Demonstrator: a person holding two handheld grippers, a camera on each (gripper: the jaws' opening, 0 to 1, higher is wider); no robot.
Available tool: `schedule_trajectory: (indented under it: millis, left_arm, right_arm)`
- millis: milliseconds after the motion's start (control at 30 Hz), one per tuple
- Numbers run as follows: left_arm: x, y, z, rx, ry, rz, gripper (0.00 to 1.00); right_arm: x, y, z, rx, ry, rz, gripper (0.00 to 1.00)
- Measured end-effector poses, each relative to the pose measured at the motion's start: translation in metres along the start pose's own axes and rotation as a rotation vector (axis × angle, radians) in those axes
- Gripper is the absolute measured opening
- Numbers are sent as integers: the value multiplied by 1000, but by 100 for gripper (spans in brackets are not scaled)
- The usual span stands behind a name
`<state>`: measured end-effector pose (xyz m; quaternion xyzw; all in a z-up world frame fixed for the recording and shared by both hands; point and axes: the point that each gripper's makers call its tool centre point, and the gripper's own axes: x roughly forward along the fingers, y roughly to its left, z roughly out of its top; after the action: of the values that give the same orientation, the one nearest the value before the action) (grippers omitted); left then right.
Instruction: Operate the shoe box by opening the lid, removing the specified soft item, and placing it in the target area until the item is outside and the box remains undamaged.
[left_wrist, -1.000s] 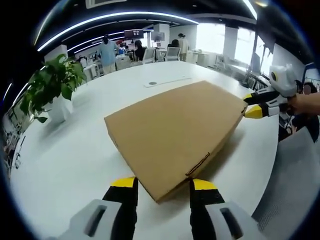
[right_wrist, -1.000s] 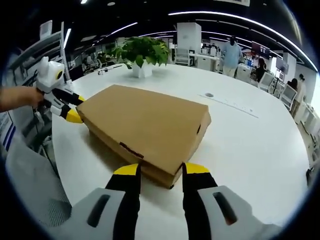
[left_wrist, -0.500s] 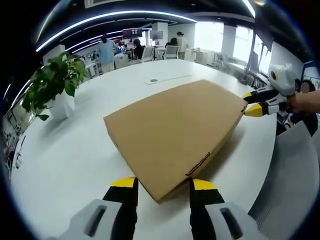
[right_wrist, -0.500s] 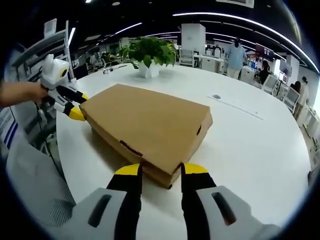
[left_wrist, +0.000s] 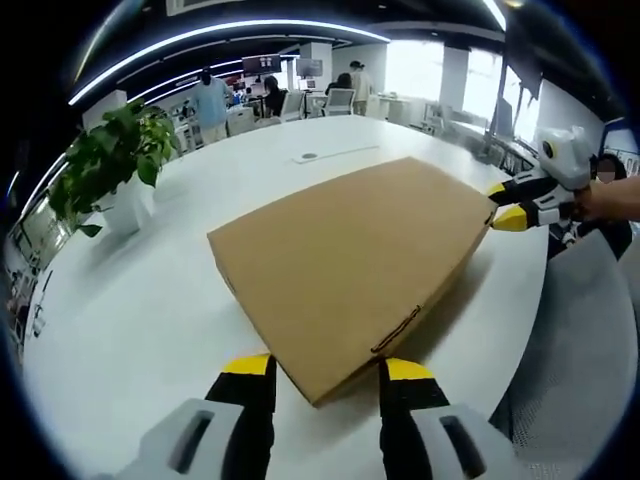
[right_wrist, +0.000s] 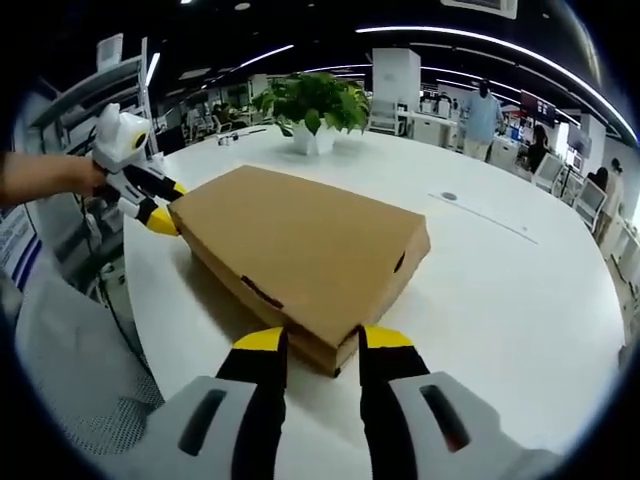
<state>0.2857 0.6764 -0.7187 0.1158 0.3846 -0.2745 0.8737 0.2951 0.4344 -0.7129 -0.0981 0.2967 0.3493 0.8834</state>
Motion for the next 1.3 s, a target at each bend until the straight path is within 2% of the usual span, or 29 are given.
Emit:
schedule_trajectory:
  millis: [600,1300]
  left_arm:
    - [-19,6,-21,12,10,-3,41]
    - [-30,-2,-32,17,17,-9,41]
  right_arm:
    - [-5,35,-5,-4,-9,34,23]
    - [-14,46,-10,-16,-6,62,23]
